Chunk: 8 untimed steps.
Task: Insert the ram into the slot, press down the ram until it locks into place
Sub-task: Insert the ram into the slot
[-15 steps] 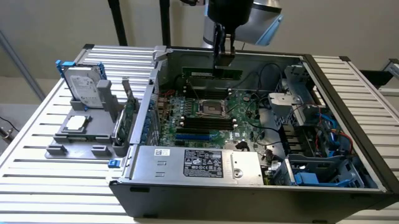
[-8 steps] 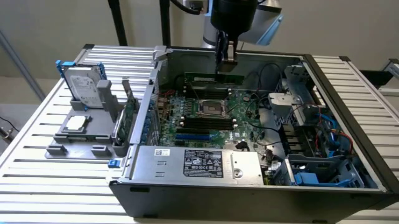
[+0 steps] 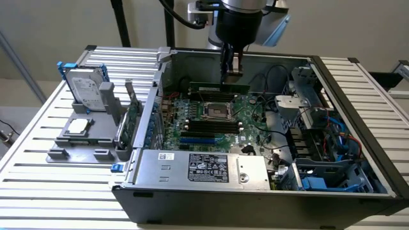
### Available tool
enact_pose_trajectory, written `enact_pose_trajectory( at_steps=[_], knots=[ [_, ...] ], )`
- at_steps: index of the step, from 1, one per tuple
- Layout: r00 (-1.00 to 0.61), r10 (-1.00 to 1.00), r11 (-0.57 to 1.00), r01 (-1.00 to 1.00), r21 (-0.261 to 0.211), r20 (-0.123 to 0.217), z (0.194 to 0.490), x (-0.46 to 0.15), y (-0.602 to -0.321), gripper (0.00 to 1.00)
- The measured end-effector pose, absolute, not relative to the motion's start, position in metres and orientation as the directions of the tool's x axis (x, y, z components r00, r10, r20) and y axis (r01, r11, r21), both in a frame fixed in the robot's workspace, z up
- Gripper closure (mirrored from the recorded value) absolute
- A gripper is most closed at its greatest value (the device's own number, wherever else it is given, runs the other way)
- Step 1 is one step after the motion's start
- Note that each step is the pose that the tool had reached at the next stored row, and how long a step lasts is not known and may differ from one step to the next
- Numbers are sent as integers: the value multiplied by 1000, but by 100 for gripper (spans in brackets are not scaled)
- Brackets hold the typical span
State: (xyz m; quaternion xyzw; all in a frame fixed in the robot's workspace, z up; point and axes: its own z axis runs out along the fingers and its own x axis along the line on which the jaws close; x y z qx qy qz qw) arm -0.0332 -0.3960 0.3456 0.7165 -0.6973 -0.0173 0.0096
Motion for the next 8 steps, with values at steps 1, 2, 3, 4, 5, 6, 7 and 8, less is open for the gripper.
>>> enact_pose_trajectory(
  at_steps=[1,2,3,4,5,6,7,8],
  knots=[
    [27,-1000,-27,-999,38,-11,344,-33,-397,86],
    [27,-1000,-27,-999,38,-11,342,-33,-397,86],
    [27,-1000,-27,-999,38,-11,340,-33,-398,86],
    [27,-1000,-27,-999,38,-11,338,-33,-399,86],
    [27,-1000,-27,-999,38,-11,337,-33,-399,86],
    [27,-1000,-27,-999,38,-11,335,-33,-400,86],
    [27,-1000,-27,-999,38,-11,333,-33,-401,86],
    [27,-1000,-27,-999,38,-11,331,-33,-401,86]
  ],
)
